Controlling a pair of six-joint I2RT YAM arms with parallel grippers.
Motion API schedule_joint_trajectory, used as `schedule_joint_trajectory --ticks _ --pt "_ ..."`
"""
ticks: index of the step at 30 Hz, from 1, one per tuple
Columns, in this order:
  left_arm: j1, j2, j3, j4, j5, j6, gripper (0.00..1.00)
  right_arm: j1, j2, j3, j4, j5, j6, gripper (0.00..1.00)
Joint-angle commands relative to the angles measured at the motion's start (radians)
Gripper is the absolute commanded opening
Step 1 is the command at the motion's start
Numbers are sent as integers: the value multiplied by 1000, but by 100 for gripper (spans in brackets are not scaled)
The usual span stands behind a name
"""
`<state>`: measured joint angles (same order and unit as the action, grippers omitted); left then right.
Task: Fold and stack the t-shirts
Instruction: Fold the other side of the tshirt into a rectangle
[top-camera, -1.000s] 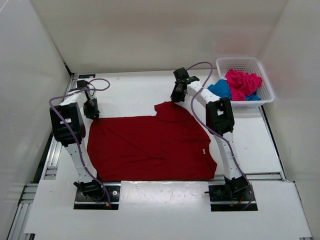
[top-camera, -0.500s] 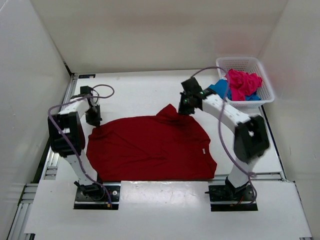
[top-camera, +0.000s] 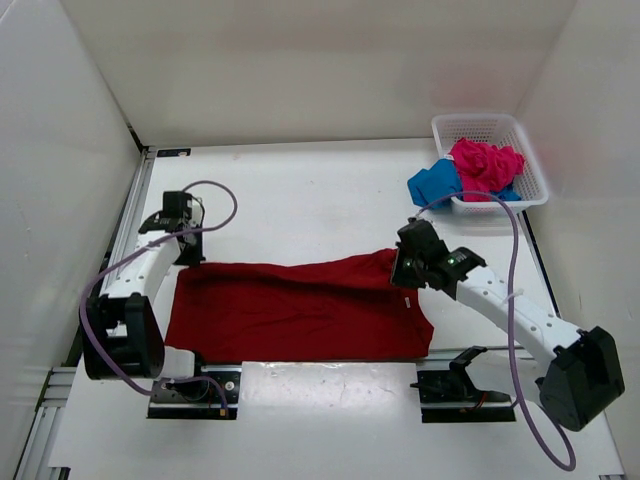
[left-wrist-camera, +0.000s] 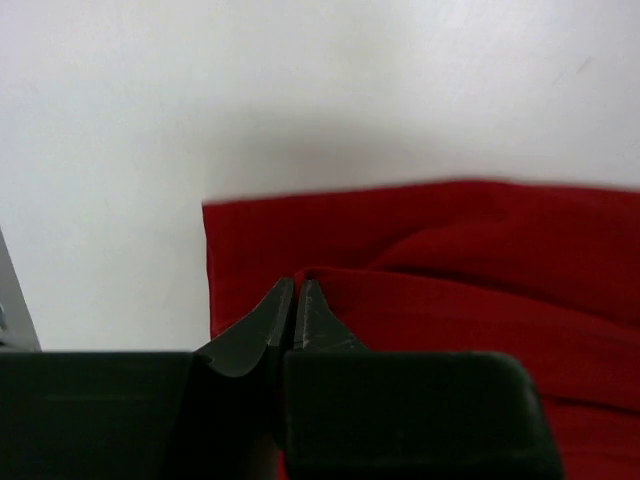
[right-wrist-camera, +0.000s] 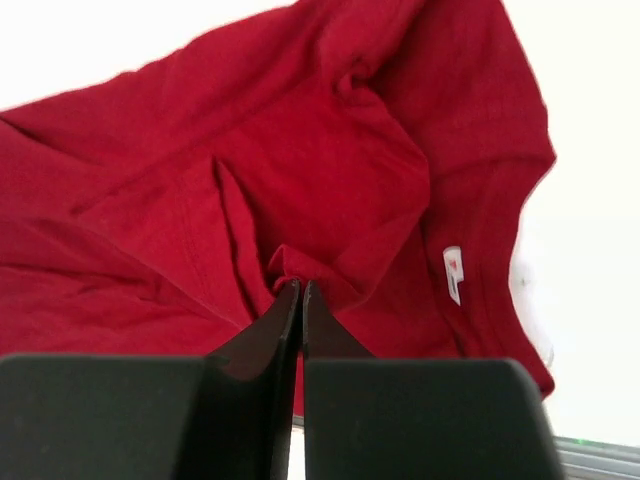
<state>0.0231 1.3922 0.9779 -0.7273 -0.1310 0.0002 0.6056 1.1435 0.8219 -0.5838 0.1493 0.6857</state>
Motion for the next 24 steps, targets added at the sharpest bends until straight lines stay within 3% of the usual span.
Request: schedule_joint_trajectory --ticks 1,5,19,22,23,24 --pt "-6 -70 -88 -12 -68 0 11 25 -54 -61 2 61 60 0" --pt "-15 -90 -186 -12 -93 0 11 46 -64 -95 15 61 81 0" --pt "-38 -50 -220 -12 -124 0 11 112 -54 -191 38 62 147 0" --pt "-58 -74 -220 -21 -139 0 30 122 -45 -211 47 62 156 0" --pt "-58 -75 -220 -21 -139 0 30 122 -35 -211 47 52 156 0" --pt "-58 -90 -231 -32 -153 0 37 122 -34 -211 47 52 156 0"
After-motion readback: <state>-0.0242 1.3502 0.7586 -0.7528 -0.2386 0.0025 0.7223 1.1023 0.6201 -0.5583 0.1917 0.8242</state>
